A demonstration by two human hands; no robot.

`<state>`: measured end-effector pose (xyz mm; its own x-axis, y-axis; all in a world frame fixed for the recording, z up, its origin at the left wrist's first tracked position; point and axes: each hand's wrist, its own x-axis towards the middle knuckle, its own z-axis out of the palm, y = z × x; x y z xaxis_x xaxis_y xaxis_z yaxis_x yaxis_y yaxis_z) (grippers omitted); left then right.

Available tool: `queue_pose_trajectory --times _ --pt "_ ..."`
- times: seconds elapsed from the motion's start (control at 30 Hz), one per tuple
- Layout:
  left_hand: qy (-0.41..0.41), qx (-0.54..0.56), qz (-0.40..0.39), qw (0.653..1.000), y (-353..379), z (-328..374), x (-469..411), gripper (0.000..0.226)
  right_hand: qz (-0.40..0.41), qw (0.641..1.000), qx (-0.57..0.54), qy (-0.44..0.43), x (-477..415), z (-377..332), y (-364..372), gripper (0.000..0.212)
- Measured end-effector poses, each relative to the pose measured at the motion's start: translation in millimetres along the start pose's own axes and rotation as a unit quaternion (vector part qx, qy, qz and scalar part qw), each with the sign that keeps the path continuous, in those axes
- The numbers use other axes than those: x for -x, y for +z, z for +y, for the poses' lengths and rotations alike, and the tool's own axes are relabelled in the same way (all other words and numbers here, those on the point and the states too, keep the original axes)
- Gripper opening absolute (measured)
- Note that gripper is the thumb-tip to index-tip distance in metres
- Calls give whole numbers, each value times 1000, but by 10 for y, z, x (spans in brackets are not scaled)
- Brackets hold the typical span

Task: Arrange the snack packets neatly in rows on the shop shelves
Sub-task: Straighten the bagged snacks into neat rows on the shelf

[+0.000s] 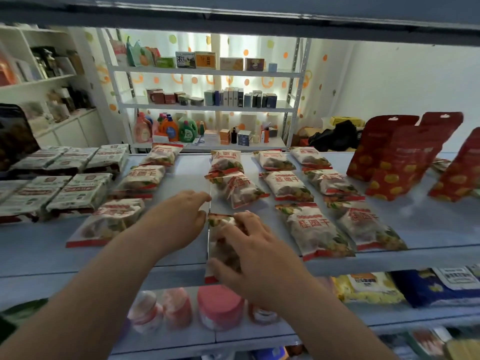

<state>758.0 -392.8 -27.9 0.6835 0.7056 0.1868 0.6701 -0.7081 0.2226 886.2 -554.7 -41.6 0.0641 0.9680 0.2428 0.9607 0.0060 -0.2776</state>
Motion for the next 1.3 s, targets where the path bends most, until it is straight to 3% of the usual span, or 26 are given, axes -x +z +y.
queue_pose_trajectory --times 0.13,0.23,0.33,0.73,0.9,1.3 --pt "62 46 93 993 99 162 -176 54 21 1000 13 -5 101 78 -47 49" --pt "104 3 29 994 97 216 -428 55 49 998 31 0 139 95 -78 42" --pt "88 20 -10 996 123 160 -576 45 33 999 19 15 164 96 -59 47" --pt "62 251 57 964 341 46 -504 35 54 997 11 50 128 142 -48 46" --pt "73 195 75 975 419 10 -521 18 69 996 11 53 118 133 -20 45" --pt "71 163 96 979 377 57 -419 22 58 997 22 52 81 122 0 49"
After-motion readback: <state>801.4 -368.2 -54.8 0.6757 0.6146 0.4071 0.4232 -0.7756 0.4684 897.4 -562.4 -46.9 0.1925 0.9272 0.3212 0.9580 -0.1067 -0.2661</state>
